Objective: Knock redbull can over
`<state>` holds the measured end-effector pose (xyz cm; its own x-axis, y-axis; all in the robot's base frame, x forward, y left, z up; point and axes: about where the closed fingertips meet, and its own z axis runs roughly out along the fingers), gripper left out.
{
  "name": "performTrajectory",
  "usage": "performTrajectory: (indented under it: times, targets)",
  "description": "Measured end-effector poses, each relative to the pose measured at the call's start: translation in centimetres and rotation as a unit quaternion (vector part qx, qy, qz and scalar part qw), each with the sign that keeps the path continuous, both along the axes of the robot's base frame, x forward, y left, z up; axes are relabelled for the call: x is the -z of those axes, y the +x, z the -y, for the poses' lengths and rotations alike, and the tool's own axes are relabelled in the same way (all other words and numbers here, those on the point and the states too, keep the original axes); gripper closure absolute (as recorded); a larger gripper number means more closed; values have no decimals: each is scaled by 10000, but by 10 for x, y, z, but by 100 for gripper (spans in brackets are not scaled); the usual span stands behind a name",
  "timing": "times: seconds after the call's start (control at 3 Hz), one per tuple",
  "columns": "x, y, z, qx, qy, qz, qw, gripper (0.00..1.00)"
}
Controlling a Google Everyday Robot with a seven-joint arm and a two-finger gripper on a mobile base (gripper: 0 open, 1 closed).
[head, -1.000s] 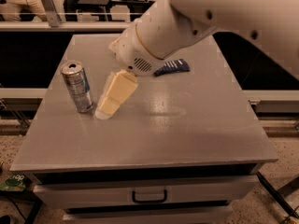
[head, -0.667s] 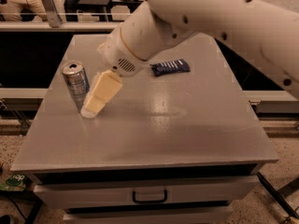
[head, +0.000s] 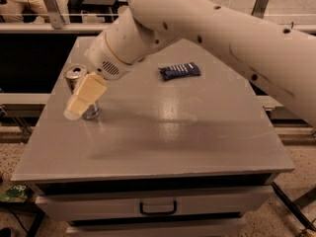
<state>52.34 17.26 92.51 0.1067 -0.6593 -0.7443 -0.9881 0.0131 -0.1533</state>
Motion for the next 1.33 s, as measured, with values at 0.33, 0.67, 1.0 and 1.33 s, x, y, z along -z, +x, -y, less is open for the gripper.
performTrajectory:
  times: [0.33, 0.67, 1.0, 1.33]
  targets:
    - [6, 10, -18, -18, 102, -116, 9999, 2]
    - [11, 15, -24, -21, 140, -195, 9997, 26]
    - [14, 17, -20, -15, 133, -217, 9997, 49]
    - [5, 20, -10, -45, -13, -162, 9999, 73]
